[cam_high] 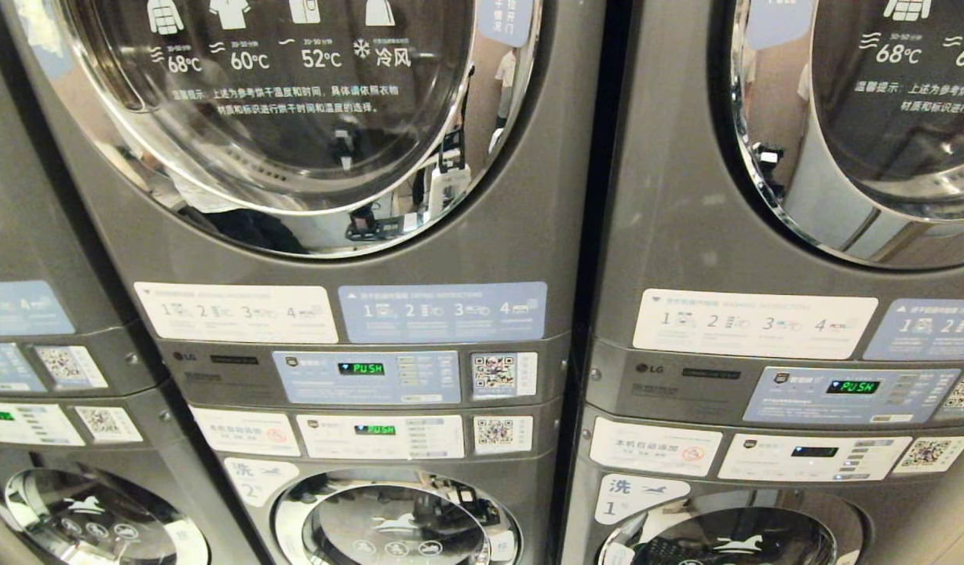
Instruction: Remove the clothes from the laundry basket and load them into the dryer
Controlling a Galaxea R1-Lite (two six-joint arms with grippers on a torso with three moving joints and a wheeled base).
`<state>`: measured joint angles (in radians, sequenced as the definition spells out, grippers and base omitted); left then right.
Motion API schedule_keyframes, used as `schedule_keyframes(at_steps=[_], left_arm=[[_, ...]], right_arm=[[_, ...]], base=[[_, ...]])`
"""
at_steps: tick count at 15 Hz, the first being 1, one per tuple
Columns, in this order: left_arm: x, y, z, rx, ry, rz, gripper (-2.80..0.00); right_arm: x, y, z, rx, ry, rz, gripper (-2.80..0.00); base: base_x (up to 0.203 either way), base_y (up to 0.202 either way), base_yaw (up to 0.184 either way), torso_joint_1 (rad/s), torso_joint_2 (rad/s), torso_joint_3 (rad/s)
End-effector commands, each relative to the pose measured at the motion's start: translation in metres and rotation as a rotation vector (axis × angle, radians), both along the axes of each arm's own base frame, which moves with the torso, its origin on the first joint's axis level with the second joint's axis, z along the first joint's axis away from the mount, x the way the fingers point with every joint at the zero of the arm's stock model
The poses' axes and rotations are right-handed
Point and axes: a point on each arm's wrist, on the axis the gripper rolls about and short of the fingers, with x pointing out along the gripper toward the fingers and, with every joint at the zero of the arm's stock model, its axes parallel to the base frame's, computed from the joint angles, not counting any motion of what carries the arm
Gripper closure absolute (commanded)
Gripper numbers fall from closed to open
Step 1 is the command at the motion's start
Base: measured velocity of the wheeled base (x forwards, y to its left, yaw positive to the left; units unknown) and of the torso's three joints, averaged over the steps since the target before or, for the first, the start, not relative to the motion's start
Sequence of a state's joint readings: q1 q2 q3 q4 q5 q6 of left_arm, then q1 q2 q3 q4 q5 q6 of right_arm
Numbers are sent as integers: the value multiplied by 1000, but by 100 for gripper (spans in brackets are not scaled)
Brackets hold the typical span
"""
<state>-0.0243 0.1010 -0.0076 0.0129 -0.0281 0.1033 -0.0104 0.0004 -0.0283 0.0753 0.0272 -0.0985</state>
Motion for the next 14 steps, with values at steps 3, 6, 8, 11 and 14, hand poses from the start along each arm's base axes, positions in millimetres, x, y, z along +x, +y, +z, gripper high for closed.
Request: schedule_keyframes(at_steps=[3,6,8,11,14], left_arm=[[-7,0,-3,-10,-104,41,0],[-7,0,-3,-16,-104,41,0],[-7,0,-2,-18,-106,43,0],[-7,0,-2,-18,-106,43,0],[-7,0,-3,-27,-102,45,0]], right_arm=[[2,0,0,1,-47,-1,0],[2,0,0,-9,-46,0,0],[2,0,0,-6,-46,-3,0],[2,0,0,-8,-47,-13,0],[2,0,0,1,-46,-13,0]], base=[[0,0,0,0,0,0],[0,0,0,0,0,0],[0,0,0,0,0,0],[0,0,0,0,0,0],[0,0,0,0,0,0]])
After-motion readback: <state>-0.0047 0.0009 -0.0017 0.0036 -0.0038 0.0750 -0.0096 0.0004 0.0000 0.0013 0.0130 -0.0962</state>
